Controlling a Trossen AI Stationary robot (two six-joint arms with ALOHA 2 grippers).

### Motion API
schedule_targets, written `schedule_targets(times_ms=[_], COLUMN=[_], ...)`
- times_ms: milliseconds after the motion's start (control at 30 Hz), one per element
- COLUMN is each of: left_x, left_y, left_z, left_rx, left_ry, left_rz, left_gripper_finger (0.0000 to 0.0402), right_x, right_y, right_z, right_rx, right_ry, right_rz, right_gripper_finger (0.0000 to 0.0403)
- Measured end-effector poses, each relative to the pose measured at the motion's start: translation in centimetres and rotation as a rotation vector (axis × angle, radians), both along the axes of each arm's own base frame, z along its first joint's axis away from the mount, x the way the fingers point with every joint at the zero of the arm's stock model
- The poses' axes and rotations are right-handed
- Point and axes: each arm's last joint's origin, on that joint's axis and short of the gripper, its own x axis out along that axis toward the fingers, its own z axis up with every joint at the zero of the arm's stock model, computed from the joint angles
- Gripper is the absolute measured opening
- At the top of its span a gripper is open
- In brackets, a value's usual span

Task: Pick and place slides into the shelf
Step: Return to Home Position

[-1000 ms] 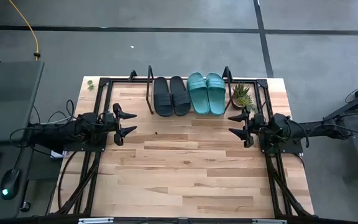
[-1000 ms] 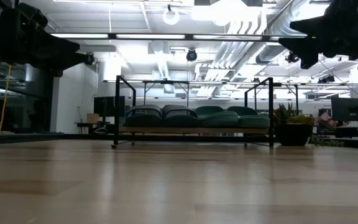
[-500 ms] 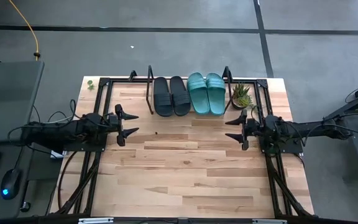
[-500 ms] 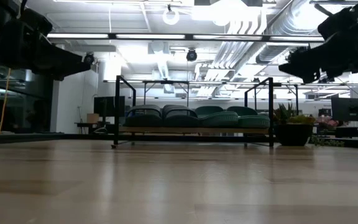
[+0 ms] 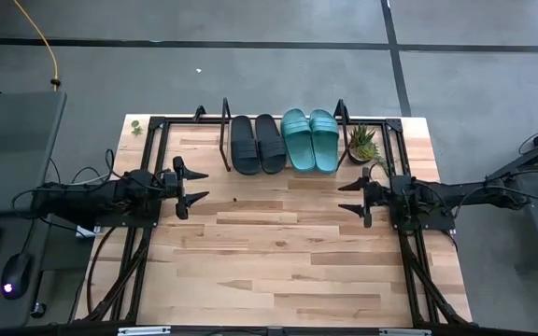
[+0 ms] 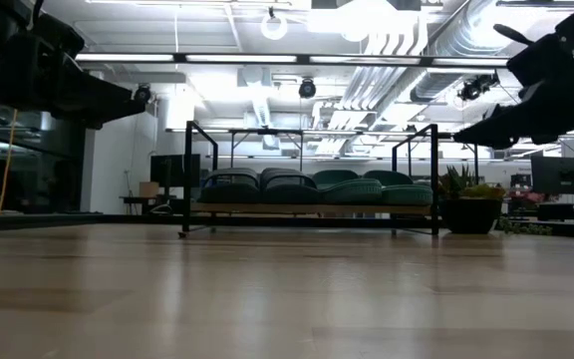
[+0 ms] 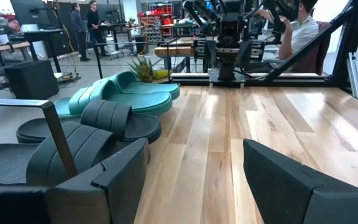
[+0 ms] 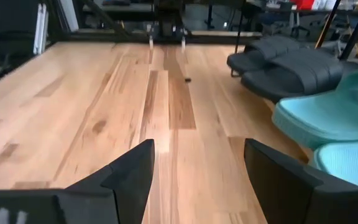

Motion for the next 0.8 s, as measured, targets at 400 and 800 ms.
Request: schedule_targets(times_ms=[400, 800], left_x=[0.0, 0.0], left_y=[0.0, 0.0], left_z=[0.01, 0.02], left_rx=[0.0, -0.001], left_ry=[0.0, -0.001], left_rz=[0.0, 0.0], left_gripper_finger=[0.0246, 0.0246], right_x=[-0.08, -0.08], right_y=[0.0, 0.0], right_z=[-0.37, -0.37], right_rx=[-0.008, 0.003], right_ry=[0.04, 0.039], right_rz=[0.002, -0.001], right_gripper_finger=[0.0238, 0.0238])
